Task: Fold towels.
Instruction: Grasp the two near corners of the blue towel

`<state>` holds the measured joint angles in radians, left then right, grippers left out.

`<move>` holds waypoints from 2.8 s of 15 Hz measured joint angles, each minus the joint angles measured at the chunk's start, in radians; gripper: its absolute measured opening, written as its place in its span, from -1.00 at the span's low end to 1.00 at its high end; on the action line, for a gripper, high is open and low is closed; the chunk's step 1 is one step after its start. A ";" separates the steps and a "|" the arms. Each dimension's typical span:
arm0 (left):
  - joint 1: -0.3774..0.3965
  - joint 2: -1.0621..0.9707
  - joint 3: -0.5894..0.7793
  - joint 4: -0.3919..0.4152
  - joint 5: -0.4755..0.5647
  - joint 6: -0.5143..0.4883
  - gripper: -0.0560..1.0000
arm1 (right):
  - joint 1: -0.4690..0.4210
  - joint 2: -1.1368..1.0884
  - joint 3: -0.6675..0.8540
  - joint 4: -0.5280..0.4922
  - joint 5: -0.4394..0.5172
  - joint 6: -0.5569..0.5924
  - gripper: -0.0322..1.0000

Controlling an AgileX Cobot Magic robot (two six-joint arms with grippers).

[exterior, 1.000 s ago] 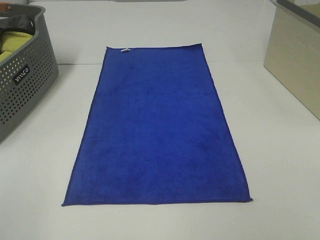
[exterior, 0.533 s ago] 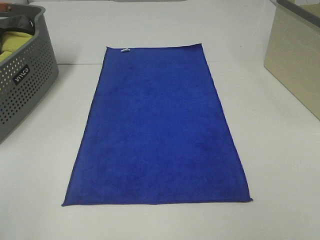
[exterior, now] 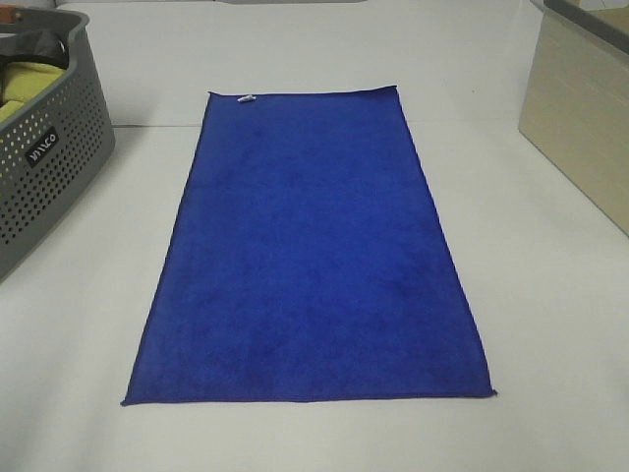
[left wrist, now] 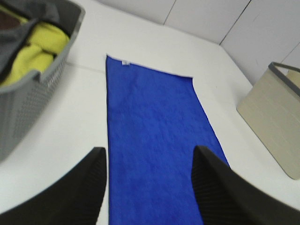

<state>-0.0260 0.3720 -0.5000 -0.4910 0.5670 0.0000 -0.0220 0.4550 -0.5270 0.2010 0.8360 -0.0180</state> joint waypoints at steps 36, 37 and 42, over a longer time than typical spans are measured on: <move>-0.142 1.528 -0.064 -1.255 0.009 1.458 0.17 | 0.189 1.403 -0.153 0.831 -0.310 -0.756 0.01; -0.143 1.529 -0.064 -1.254 -0.004 1.455 0.00 | 0.189 1.404 -0.153 0.829 -0.326 -0.746 -0.17; -0.143 1.535 -0.064 -1.251 -0.024 1.453 -0.89 | 0.189 1.416 -0.153 0.822 -0.356 -0.690 -0.94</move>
<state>-0.1690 1.9070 -0.5640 -1.7420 0.5430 1.4530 0.1670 1.8710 -0.6800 1.0230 0.4800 -0.7080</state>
